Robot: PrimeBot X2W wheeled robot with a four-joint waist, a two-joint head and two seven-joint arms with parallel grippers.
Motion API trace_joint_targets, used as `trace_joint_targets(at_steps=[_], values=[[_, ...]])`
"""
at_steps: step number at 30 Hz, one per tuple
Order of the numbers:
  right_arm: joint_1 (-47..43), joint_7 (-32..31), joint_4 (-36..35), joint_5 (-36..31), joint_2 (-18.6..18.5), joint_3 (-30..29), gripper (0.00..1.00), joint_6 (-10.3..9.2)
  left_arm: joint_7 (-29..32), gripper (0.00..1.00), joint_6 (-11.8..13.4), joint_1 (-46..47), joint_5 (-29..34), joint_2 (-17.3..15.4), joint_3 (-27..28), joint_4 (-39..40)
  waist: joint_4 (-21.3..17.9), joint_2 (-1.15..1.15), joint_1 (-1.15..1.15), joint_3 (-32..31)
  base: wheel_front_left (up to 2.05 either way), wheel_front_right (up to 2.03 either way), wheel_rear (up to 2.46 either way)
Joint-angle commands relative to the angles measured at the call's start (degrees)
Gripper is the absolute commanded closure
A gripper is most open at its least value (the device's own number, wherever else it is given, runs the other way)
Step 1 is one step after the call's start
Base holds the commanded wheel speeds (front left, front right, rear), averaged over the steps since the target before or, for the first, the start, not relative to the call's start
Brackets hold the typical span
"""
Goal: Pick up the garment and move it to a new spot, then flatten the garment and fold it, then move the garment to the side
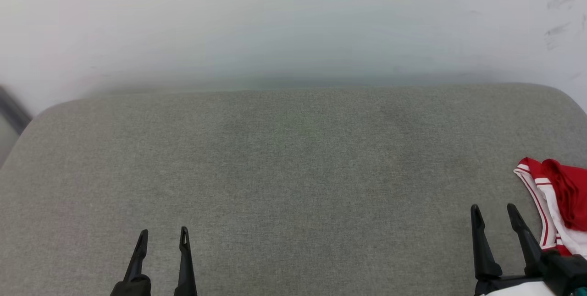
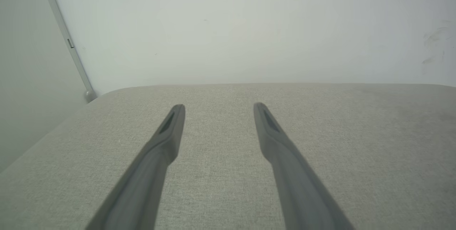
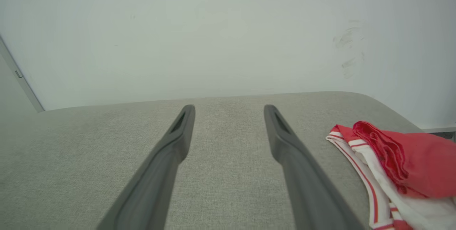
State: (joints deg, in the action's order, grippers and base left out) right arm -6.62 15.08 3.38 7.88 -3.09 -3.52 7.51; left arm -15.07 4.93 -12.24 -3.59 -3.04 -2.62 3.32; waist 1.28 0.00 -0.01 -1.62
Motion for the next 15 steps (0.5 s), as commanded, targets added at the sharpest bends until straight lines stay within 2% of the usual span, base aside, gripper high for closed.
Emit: trace_joint_targets(at_steps=[1, 10, 11, 15], values=[[-0.9, 0.1, -0.4, 0.5, 0.4, 0.1, 0.0, -0.04, -0.1, 0.0, -0.3, -0.5, 0.0, 0.1, 0.2, -0.1, 0.1, 0.0, 0.01, -0.1, 0.0, 0.0, 0.0], [-1.9, 0.1, -0.3, 1.8, 0.3, 0.8, 0.0, -0.05, -0.1, 0.0, -1.1, -0.4, 0.0, 0.2, 0.7, -0.9, 0.1, 0.0, 0.01, 0.0, 0.0, 0.0, 0.0], [-1.1, 0.0, -0.1, 1.3, 0.1, 0.7, 1.0, 0.0, 0.0, 1.0, -1.0, -0.2, -0.1, 0.0, 0.7, -1.0, 0.1, 0.0, 0.01, 0.0, 0.0, 0.0, 0.0], [-1.3, -0.1, 2.0, 1.3, 0.1, 0.8, 1.0, 0.0, 0.3, 1.0, -1.0, -0.4, -0.2, 0.1, 0.7, -3.2, 0.1, 0.0, 0.01, 0.0, 0.0, 0.0, 0.0]])
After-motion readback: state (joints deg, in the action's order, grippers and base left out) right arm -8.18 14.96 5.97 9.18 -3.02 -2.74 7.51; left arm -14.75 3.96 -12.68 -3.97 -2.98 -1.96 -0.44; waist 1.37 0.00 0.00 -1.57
